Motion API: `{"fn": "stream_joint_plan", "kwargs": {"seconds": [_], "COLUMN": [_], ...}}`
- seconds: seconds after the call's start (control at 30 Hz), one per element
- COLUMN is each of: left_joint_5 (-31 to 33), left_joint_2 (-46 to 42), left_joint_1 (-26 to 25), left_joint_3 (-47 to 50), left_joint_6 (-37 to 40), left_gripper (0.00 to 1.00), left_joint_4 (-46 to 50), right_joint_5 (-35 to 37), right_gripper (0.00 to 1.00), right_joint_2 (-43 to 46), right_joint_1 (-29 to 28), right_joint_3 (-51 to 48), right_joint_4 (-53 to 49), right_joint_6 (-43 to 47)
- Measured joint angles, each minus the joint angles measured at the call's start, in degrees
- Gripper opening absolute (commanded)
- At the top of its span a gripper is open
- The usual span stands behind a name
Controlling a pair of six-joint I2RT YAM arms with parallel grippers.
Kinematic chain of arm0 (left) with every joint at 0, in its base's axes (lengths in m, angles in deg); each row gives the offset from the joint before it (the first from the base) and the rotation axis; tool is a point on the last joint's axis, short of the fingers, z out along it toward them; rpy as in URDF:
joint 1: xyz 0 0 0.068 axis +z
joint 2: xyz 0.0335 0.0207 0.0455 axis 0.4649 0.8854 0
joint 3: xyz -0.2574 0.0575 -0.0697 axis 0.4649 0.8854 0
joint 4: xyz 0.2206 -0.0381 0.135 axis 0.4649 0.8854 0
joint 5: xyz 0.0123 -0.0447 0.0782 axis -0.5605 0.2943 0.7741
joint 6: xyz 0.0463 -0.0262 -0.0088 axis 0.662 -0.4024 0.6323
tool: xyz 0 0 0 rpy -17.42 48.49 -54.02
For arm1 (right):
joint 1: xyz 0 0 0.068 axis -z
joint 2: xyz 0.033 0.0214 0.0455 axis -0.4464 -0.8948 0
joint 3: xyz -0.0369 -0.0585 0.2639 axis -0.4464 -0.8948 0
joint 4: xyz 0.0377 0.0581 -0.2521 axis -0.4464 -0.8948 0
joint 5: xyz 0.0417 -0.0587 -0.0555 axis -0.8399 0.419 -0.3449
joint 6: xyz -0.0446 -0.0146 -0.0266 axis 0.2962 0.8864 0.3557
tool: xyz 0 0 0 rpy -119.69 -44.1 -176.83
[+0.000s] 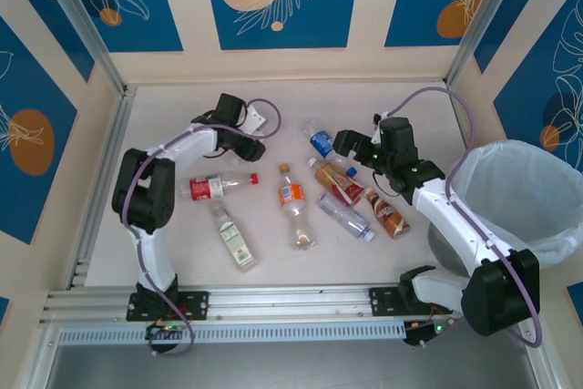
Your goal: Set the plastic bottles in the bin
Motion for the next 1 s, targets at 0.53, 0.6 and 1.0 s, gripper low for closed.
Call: {"fn": "stream_joint_plan", "kwargs": {"seconds": [0.53,0.6,1.0], "left_joint_5": [0.3,0.7,-0.1], "left_joint_2": [-16.8,-17.4,-20.9], "left_joint_1": [-15.2,-17.4,-20.7], "left_joint_3": [10.3,10.4,13.5], "left_joint_6": [-7.6,-8.0,-11.8], "left_gripper": [0.44,0.44,0.44], "left_joint_4": [-10.6,-10.8,-14.3], "right_joint_5": [-19.6,-20.3,-9.7], "right_gripper": [0.99,1.0,0.99], "right_joint_2": [-0.3,-0.3,0.2], "right_joint_1": [-2.9,-3.7,-5.7], "right_joint_3": [-6.3,-6.3,-6.1], "right_joint_4": [22.3,24.5,20.4], "right_joint_6": [-13.9,-14.5,-15.4]}}
